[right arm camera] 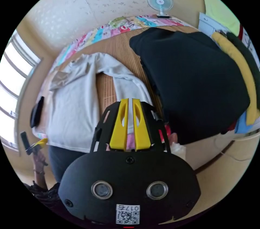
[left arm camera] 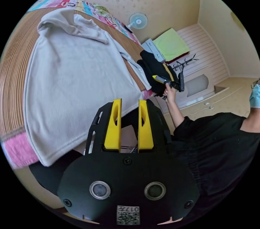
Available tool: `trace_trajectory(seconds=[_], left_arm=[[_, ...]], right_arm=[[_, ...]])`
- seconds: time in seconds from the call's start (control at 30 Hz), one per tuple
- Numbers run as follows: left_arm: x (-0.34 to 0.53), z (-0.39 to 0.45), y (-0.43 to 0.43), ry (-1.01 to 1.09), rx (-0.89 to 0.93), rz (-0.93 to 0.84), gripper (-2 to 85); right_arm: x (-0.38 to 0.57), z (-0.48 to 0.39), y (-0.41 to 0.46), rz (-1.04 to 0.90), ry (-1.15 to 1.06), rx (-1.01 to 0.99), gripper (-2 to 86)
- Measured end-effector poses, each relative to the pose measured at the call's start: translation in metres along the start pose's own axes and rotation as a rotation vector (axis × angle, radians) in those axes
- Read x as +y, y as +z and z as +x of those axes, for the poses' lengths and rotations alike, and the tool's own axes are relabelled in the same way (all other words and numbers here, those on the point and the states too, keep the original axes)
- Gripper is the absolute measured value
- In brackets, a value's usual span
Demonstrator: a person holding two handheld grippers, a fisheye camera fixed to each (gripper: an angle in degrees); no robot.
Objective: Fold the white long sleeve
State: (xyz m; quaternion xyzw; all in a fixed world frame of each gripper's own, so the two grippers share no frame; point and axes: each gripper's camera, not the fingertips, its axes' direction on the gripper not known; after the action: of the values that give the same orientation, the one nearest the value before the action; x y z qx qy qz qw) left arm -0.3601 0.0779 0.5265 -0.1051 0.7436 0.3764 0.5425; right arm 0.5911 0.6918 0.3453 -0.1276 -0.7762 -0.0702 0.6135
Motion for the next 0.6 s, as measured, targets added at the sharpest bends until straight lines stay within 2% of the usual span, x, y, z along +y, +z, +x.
trace_trajectory(seconds=[0.1,0.13,0.17,0.3,0.6], left_arm=[[0.031,-0.002,-0.007,-0.005,0.001,0.049,9.1],[0.038,-0.01,-0.011,-0.016,-0.014,0.055,9.0],[0.04,-0.015,-0.014,-0.036,-0.02,0.057,9.0],[0.05,-0.028,-0.059,-0.059,-0.018,0.162,8.8],[0.09,-0.04,-0.108,-0.081,-0.034,0.298,8.8]], right_arm=[[-0.028,-0.01,0.071,-0.144,-0.036,0.236,6.5],[-0.037,-0.007,0.116,-0.309,-0.032,0.291,7.1],[-0.04,-0.015,0.133,-0.354,-0.075,0.31,7.1],[-0.045,-0.04,0.131,-0.348,-0.12,0.424,3.8],[-0.042,-0.091,0.19,-0.523,-0.209,0.504,7.2]])
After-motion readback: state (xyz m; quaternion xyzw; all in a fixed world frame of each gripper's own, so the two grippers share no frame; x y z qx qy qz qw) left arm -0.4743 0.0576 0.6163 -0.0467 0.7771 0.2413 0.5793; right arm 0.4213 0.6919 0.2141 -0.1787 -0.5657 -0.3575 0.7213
